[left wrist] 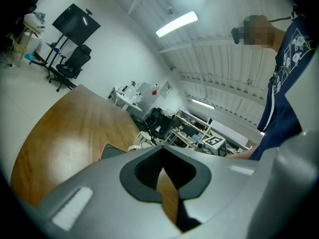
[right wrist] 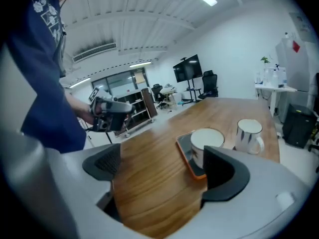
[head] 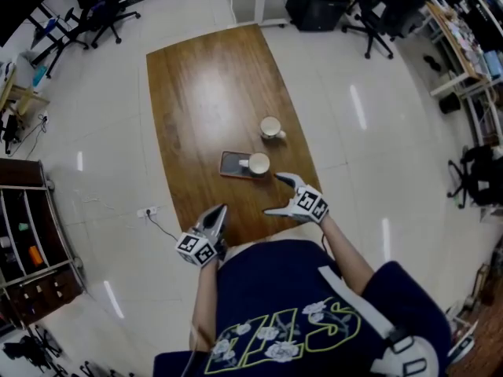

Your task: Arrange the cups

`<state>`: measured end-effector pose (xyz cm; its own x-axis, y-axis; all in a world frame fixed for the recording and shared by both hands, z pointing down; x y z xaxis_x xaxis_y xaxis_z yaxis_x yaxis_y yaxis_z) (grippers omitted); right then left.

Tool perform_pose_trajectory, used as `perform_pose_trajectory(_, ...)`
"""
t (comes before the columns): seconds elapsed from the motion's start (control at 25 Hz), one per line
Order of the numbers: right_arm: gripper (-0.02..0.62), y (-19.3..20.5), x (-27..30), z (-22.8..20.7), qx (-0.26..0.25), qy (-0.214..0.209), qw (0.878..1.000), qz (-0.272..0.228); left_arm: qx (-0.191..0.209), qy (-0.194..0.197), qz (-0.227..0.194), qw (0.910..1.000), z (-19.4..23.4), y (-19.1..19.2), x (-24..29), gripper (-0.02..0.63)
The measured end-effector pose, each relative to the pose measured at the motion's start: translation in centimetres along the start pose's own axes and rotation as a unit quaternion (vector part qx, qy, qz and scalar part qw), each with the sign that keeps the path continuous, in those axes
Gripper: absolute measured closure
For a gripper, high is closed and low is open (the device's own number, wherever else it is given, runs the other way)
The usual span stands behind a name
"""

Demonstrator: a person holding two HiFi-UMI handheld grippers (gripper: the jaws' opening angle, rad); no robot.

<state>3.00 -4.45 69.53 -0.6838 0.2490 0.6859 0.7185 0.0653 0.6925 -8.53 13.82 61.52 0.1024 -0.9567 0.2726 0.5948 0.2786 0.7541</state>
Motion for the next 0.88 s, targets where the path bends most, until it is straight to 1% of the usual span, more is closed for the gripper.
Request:
perform_pose_trajectory(0.04, 0.115, 0.2, -0.3, 0.3, 0.006, 0.0, 1.0, -0.008, 0.006, 0.005, 0.006, 1.0, -0.2, -0.1, 0.2, 0.603)
perform_pose_trajectory(0.08, 0.183, 0.5, -0.5, 0.6, 0.012, 0.0, 1.0, -0.016, 0.013, 0.011, 0.011, 0.9998, -0.7, -0.3, 0.4, 0.603)
perform_pose_trajectory(0.12, 0.273, 0.7, -0.8, 0.8, 0.018, 0.0, 1.0, -0.023, 0.018, 0.015, 0.017, 0.9996, -1.0, -0.3, 0.6, 0.603)
perform_pose_trajectory(0.16, 0.385, 0.9, -1.1, 1.1, 0.024, 0.0, 0.999, -0.031, 0.018, 0.017, 0.022, 0.9994, -1.0, -0.1, 0.7, 0.603)
perform_pose_trajectory(0.2, 0.469, 1.1, -1.3, 1.4, 0.03, 0.0, 0.999, -0.039, 0.017, 0.019, 0.026, 0.9993, -0.9, 0.3, 0.7, 0.603)
perform_pose_trajectory(0.28, 0.558, 1.5, -1.9, 2.0, 0.043, 0.0, 0.998, -0.055, 0.015, 0.026, 0.033, 0.999, -1.0, 0.5, 0.9, 0.603)
perform_pose_trajectory(0.32, 0.592, 1.8, -2.2, 2.3, 0.049, 0.001, 0.997, -0.063, 0.016, 0.029, 0.037, 0.9987, -1.0, 0.7, 1.0, 0.603)
perform_pose_trajectory(0.48, 0.592, 2.6, -3.3, 3.4, 0.074, 0.001, 0.993, -0.094, 0.014, 0.037, 0.054, 0.9978, -0.6, 2.0, 1.1, 0.603)
perform_pose_trajectory(0.68, 0.592, 3.4, -4.7, 4.9, 0.104, 0.0, 0.985, -0.135, 0.01, 0.052, 0.066, 0.9964, -0.3, 2.2, 1.4, 0.603)
perform_pose_trajectory(0.76, 0.592, 3.7, -5.2, 5.5, 0.116, -0.001, 0.982, -0.151, 0.011, 0.056, 0.069, 0.996, 0.3, 1.8, 1.9, 0.603)
perform_pose_trajectory(0.88, 0.592, 4.2, -6.1, 6.5, 0.133, -0.002, 0.975, -0.175, 0.036, 0.061, 0.072, 0.9949, 0.3, -0.2, 3.1, 0.603)
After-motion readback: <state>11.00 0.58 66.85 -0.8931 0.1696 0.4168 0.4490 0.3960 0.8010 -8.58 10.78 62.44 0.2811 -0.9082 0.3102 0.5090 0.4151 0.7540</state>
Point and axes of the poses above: the fingertips, and each gripper's own axes: x forward along the fingers, z to its left, y out of its underside, the point moved 4 cm from there along -x, backward along the fingers, and after that the axes turned 10 degrees about -y, right-handed, at the moved point
